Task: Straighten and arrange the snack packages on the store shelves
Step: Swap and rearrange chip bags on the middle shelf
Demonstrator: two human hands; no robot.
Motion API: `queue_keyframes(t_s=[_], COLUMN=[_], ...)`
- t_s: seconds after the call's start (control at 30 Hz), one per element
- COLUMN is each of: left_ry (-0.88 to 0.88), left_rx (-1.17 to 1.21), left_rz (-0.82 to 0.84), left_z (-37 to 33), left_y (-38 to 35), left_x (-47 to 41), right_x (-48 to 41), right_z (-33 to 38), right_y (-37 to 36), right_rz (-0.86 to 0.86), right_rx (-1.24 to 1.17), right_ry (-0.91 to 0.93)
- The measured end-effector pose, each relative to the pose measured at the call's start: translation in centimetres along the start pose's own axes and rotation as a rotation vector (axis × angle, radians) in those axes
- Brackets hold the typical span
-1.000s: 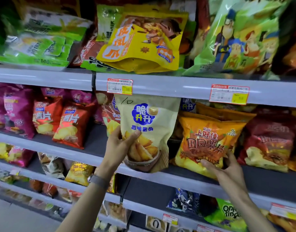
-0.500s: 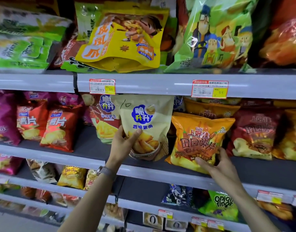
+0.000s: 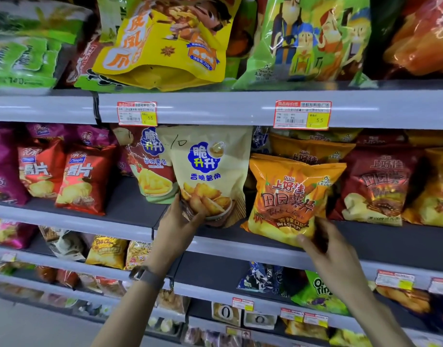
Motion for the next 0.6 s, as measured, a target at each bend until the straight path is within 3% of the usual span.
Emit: queue_keyframes(t_s=[0.23, 0.6], left_ry=[-0.015, 0.096], left_rx=[-0.232, -0.364], left_rz=[0.065, 0.106], left_z=[-1.8, -6.3], left_y=[-1.6, -3.6], left_x=[3.5, 9.7], right_x=[2.5, 5.4], right_z=[-0.8, 6.6], right_y=[1.7, -4.7], right_rz=[-0.165, 0.187], right_rx=[-0.017, 0.275], right_ry=[0.096, 0.375])
Point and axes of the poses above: each hand's wrist, its own x-axis away from the middle knuckle, its own y-axis out of the back of the hand, z = x × y, the point moved 9 cm from there along -x, towards the middle knuckle, and after that the axes turned 14 degrees about -y, right-handed, at the moved point
